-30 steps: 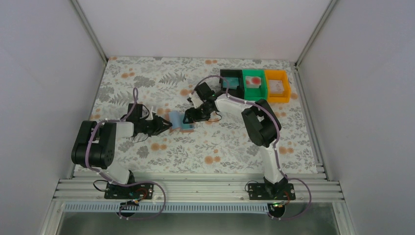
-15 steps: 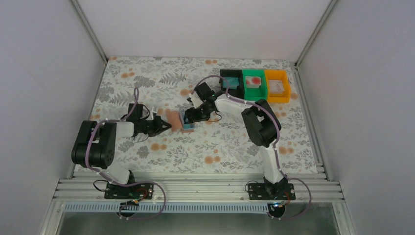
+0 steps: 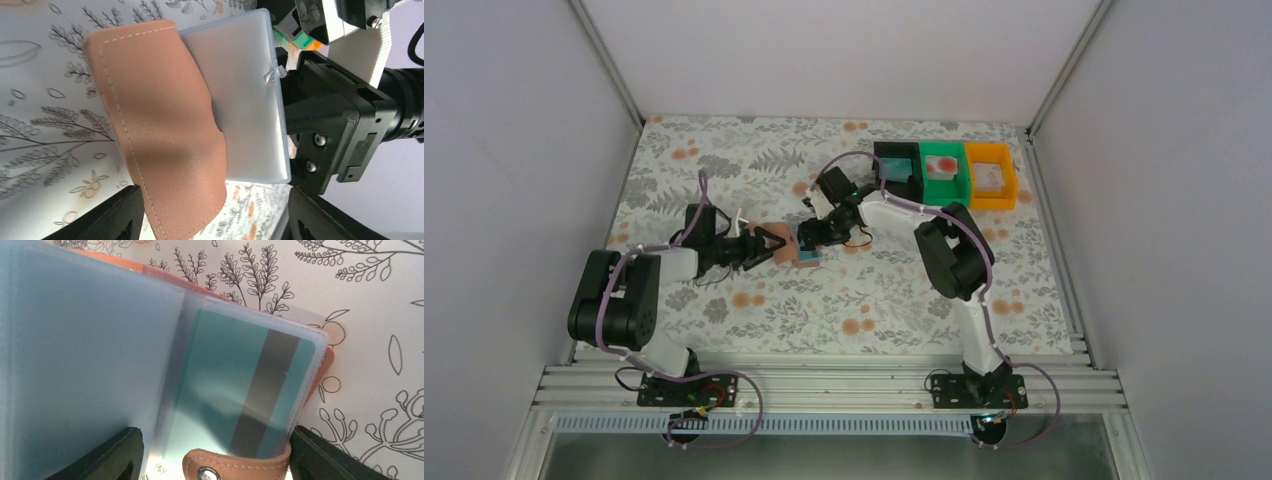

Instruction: Take the credit cards out of the card holder

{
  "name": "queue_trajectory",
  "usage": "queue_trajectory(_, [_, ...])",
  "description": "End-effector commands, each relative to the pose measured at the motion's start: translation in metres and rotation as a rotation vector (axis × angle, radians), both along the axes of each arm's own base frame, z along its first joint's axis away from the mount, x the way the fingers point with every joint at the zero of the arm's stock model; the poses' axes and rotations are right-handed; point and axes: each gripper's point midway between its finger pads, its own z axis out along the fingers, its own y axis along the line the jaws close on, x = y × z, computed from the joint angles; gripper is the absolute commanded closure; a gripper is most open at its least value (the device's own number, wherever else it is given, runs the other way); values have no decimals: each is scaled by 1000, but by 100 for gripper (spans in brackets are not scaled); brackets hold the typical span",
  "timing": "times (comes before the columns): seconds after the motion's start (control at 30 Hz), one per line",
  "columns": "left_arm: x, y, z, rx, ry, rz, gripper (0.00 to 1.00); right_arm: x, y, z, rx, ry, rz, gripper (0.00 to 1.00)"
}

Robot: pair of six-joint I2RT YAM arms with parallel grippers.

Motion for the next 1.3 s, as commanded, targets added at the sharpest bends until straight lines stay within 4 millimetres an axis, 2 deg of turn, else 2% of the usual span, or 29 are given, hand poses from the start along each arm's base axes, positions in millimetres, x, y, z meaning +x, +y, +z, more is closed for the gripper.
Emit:
queue_trajectory(0.0, [2, -19, 24, -68, -77, -82, 23, -8, 23, 9, 33, -21, 56, 25])
queue_trajectory(0.07, [1, -24, 27, -74, -87, -99, 17, -12, 29, 14, 49, -29, 74, 24])
queue_trajectory(0.2, [0, -23, 22, -60, -75, -92, 9, -15, 36, 16, 60, -26, 84, 22])
queue_trajectory(0.37, [2, -23, 25, -52, -82, -91, 2, -21, 41, 21, 67, -35, 103, 19])
queue_trajectory(0.47, [2, -22, 26, -50, -80, -88, 3, -21, 40, 21, 62, -36, 102, 18])
queue_trajectory(0.6, [3, -19, 21, -25, -64, -72, 25, -21, 37, 15, 41, -28, 96, 18])
queue_trajectory(0.77, [6, -18, 25, -32, -73, -71, 23, -21, 39, 18, 51, -32, 100, 18])
queue_trajectory(0.93, [4, -17, 21, -32, -70, -71, 55, -23, 42, 27, 79, -41, 112, 18])
queue_trajectory(1.07, [5, -18, 26, -31, -88, -76, 72, -22, 41, 31, 79, -55, 113, 17])
queue_trajectory(1.17, [6, -18, 28, -29, -100, -82, 93, -18, 36, 35, 60, -81, 102, 16])
queue_trajectory(1.2, [6, -18, 28, -25, -103, -83, 97, -15, 34, 38, 52, -98, 93, 16])
queue_trajectory(1.27, [7, -17, 31, -17, -119, -89, 98, -11, 26, 42, 37, -123, 73, 16])
